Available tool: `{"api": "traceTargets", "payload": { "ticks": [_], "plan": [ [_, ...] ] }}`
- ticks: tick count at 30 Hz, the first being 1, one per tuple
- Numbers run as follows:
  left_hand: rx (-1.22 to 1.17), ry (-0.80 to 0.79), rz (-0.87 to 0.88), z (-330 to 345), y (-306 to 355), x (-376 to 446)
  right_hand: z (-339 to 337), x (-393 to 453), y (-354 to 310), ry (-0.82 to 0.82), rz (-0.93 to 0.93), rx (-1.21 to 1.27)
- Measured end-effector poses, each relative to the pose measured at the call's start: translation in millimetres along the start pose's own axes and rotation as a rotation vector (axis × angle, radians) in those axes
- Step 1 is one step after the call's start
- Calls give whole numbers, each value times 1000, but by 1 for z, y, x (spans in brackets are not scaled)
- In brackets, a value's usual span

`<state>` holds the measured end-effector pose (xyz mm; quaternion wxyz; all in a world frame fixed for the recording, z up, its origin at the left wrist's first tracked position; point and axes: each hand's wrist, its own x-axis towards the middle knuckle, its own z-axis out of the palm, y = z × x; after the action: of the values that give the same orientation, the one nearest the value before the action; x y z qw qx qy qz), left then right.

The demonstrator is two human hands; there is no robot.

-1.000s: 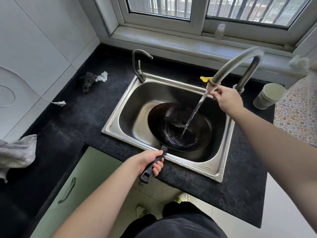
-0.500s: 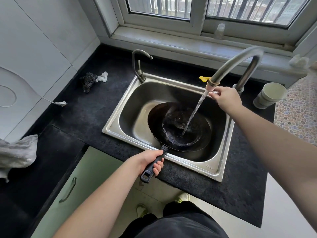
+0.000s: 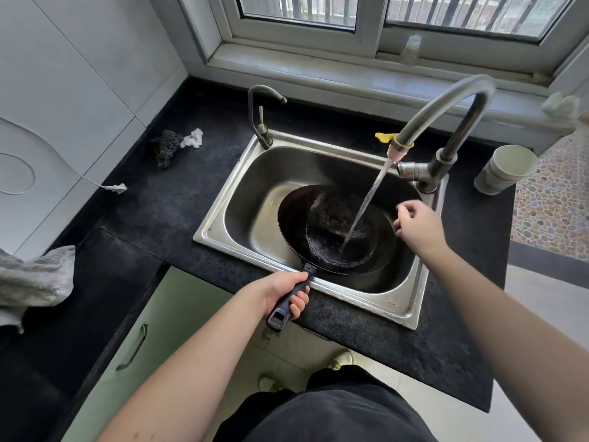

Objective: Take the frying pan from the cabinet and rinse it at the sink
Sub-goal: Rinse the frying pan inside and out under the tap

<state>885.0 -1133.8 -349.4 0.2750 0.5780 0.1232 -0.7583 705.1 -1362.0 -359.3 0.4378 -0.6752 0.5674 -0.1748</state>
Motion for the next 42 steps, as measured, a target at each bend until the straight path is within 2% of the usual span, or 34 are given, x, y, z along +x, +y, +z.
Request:
{"api": "traceTargets", "payload": {
  "ticks": [4,9,11,15,18,22,28,31,38,42],
  "plan": [
    [-38,-52,21,-3,-4,1,25,-61,4,-148,110,34],
    [-259,-200,61,-14,-14,5,69,-125,-5,-460,234,146],
    [-286,-240,85,-16,-18,3,84,-140,-9,-517,281,183],
    [-215,-270,72,-16,-20,-7,111,-163,-17,-469,432,352],
    [-129,-217,37,-19,-10,-15,126,-172,-23,-423,594,514],
    [5,-156,38,-22,8,-29,138,-168,-37,-407,717,756],
    [118,-89,136,-14,21,-41,161,-154,-65,-341,853,1043],
    [189,-41,181,-12,21,-41,158,-152,-77,-340,900,1046],
    [421,113,326,-20,8,-34,165,-156,-91,-492,921,854],
    [438,123,364,-27,4,-35,173,-161,-96,-520,912,804]
  ]
}}
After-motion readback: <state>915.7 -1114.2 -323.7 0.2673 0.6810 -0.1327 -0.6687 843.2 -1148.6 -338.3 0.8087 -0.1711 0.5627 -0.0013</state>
